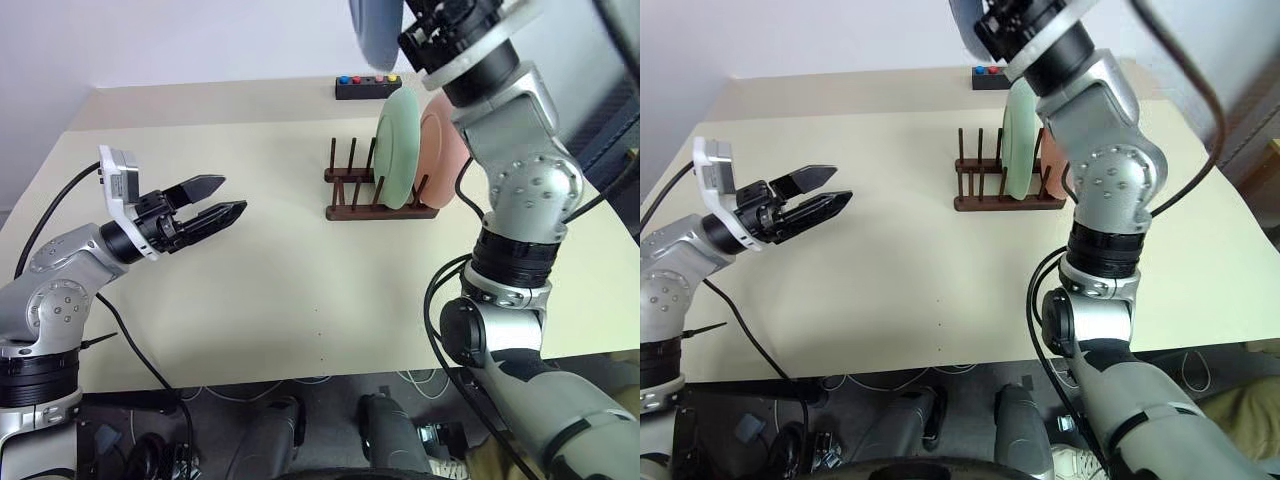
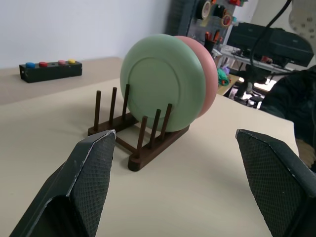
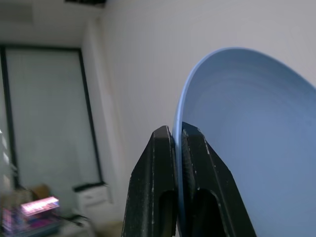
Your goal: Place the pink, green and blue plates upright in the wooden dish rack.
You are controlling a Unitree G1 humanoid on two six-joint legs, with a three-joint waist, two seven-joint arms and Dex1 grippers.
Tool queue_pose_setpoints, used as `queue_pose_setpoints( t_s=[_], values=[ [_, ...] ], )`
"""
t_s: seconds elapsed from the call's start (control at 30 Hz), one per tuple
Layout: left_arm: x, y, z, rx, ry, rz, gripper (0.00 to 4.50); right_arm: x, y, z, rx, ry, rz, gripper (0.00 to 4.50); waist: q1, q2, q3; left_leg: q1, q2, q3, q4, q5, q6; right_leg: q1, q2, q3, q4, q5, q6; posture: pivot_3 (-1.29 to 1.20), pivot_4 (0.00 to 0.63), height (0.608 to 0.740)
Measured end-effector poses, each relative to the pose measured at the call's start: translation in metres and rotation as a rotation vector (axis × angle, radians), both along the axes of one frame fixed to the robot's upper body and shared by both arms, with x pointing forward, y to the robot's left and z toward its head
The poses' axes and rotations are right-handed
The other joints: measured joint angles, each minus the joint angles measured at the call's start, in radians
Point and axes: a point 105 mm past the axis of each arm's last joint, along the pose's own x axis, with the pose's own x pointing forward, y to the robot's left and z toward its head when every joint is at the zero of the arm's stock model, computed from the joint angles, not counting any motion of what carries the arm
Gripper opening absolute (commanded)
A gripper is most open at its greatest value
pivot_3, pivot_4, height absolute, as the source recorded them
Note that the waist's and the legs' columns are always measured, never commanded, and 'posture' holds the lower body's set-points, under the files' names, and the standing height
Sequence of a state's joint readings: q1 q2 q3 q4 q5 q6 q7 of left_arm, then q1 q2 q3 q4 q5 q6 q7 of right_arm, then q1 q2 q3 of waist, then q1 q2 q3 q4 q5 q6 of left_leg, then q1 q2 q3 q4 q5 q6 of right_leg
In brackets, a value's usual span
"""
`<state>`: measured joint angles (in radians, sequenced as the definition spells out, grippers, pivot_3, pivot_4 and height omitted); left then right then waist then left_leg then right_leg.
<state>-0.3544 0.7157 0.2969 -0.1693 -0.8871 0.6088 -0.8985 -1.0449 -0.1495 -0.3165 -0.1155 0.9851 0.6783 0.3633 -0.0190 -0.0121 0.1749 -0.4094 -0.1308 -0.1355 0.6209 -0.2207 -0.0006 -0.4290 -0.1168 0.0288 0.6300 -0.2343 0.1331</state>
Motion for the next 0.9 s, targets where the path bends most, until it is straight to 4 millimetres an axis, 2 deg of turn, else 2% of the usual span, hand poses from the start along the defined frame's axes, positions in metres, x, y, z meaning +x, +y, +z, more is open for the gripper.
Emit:
queue_pose_setpoints(
  t_s=[0.17, 0.27, 0.33, 0.5, 0.7, 0.9],
  values=[
    [-0.003, -0.002, 0.002, -0.041, 0.013, -0.031, 4.00, 0.008, -0.006, -0.014, 0.096, 0.157, 0.071, 0.00, -0.002, 0.001, 0.000, 0.000, 0.000, 0.000, 0.000, 0.000, 0.000, -0.001, 0.000, 0.000, 0.000, 0.000, 0.000, 0.00, 0.150, 0.740],
    [-0.006, -0.004, 0.007, -0.020, -0.038, -0.031, 4.00, 0.026, -0.010, -0.047, 0.105, 0.302, 0.056, 0.00, -0.001, 0.001, 0.000, 0.000, 0.000, 0.001, 0.000, 0.000, 0.000, 0.000, 0.000, 0.000, 0.000, 0.000, 0.000, 0.00, 0.150, 0.740],
    [-0.005, -0.004, 0.008, -0.003, -0.072, -0.015, 4.00, 0.033, -0.011, -0.059, 0.113, 0.360, 0.054, 0.00, -0.001, 0.002, 0.001, 0.000, 0.000, 0.001, 0.000, 0.000, 0.000, -0.001, 0.000, 0.000, 0.000, 0.000, 0.000, 0.00, 0.150, 0.740],
    [-0.003, -0.003, 0.009, 0.060, -0.171, 0.038, 4.00, 0.032, -0.006, -0.059, 0.147, 0.384, 0.088, 0.00, -0.002, 0.003, 0.001, 0.000, 0.001, 0.001, -0.001, 0.000, 0.000, -0.001, 0.000, 0.000, 0.000, 0.000, 0.000, 0.00, 0.150, 0.740],
    [-0.003, -0.004, 0.007, 0.066, -0.188, 0.039, 4.00, 0.035, -0.003, -0.063, 0.149, 0.406, 0.097, 0.00, -0.001, 0.003, 0.001, 0.000, 0.001, 0.001, -0.001, 0.000, 0.000, -0.001, 0.000, 0.000, 0.000, 0.000, 0.000, 0.00, 0.150, 0.740],
    [-0.004, -0.005, 0.004, 0.063, -0.179, 0.033, 4.00, 0.048, -0.005, -0.087, 0.168, 0.497, 0.081, 0.00, -0.002, 0.003, 0.001, 0.000, 0.001, 0.001, -0.001, 0.000, 0.000, -0.001, 0.000, 0.000, 0.000, 0.000, 0.000, 0.00, 0.150, 0.740]
  ],
)
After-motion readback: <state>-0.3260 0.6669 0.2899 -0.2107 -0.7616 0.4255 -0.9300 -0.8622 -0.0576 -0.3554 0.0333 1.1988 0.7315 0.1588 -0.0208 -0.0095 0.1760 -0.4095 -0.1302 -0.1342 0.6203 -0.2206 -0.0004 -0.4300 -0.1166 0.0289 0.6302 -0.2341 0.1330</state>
